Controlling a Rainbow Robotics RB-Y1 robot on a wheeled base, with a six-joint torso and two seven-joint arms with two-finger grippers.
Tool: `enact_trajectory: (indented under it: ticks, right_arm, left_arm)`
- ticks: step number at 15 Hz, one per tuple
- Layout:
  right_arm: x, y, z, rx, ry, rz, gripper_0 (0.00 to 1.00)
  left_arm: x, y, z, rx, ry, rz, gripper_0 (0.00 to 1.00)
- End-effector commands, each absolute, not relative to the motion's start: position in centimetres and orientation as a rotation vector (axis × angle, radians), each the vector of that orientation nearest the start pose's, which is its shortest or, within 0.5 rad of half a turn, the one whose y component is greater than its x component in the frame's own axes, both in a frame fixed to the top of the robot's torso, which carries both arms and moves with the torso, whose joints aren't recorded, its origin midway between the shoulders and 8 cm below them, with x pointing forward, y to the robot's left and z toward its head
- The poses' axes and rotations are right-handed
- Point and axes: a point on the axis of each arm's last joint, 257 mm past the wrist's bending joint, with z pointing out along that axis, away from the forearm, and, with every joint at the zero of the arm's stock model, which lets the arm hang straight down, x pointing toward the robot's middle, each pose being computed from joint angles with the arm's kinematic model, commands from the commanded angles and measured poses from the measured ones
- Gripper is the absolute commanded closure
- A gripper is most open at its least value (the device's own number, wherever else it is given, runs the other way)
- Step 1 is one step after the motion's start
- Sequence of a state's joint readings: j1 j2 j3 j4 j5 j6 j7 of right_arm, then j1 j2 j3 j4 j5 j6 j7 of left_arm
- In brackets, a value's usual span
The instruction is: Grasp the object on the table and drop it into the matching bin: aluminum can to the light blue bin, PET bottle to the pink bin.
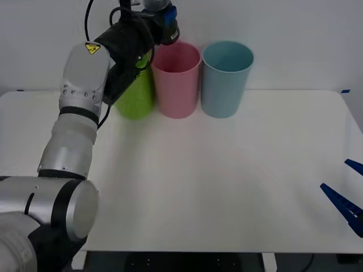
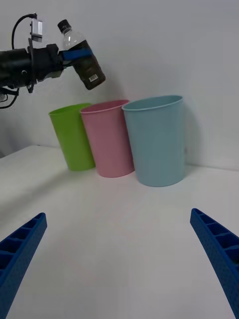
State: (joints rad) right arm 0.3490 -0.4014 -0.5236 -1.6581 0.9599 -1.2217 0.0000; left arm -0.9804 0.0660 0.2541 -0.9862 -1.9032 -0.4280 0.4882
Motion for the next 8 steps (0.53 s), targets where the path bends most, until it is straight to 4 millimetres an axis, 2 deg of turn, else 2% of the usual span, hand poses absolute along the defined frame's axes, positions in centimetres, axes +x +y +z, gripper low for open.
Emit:
enact_trajectory:
  ticks: [1, 8]
  right_arm:
    - [34.23, -32.97, -16.89, -0.465, 1.441, 0.567, 0.00]
    - [34.23, -32.97, -16.89, -0.465, 1.441, 0.567, 0.00]
  left_arm:
    - [72.07, 4.24, 4.90, 0.313, 1.382, -0.442, 1.00]
    - [72.06, 3.97, 4.79, 0.324, 1.384, -0.432, 0.98]
